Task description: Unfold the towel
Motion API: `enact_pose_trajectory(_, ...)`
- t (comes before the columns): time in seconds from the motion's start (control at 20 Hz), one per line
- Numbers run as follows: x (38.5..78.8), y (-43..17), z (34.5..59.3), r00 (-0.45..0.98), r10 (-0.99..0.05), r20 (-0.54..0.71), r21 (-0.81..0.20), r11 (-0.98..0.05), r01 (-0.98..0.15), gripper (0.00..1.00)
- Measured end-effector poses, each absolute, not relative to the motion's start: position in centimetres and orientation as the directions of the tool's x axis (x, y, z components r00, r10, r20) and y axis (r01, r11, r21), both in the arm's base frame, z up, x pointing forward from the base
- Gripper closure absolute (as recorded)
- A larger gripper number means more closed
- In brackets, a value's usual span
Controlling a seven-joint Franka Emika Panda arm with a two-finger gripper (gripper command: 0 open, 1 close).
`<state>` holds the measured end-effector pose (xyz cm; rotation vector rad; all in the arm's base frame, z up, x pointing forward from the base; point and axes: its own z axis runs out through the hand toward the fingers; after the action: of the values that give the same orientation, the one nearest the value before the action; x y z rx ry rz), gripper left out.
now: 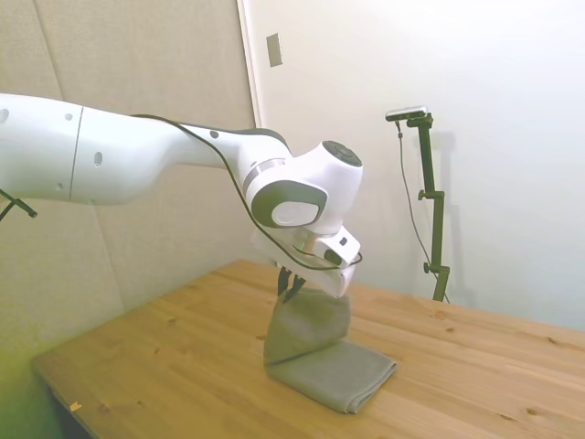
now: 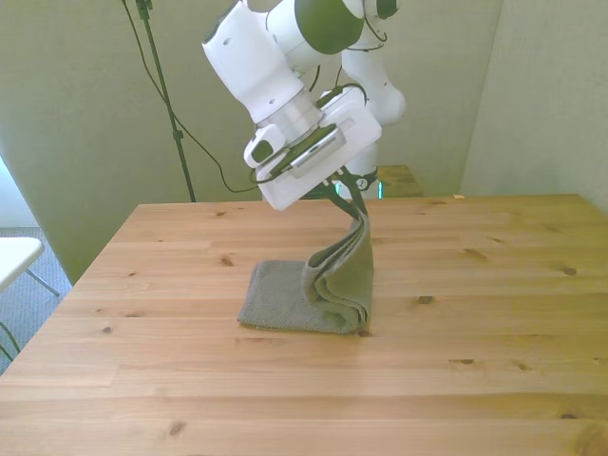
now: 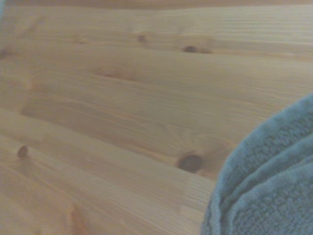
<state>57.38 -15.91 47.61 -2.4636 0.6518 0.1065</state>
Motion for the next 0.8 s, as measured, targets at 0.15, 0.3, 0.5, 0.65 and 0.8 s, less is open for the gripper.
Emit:
enact_pose_trajectory(0.15,58.0,-12.3,47.6,0.938,-0.288,-0.192,-0.549,-0.761,-0.345,0.0)
enact_pose_trajectory(0.3,57.9,-10.5,46.2,0.972,-0.146,-0.185,-0.561,-0.796,-0.226,0.0)
enact_pose_trajectory(0.5,57.9,-10.7,42.9,0.983,0.047,-0.176,-0.612,-0.788,-0.072,0.0)
enact_pose_trajectory(0.65,58.5,-10.3,42.7,0.977,0.156,-0.146,-0.642,-0.766,0.026,0.0)
enact_pose_trajectory(0.8,59.0,-9.7,43.4,0.973,0.194,-0.122,-0.648,-0.758,0.07,0.0)
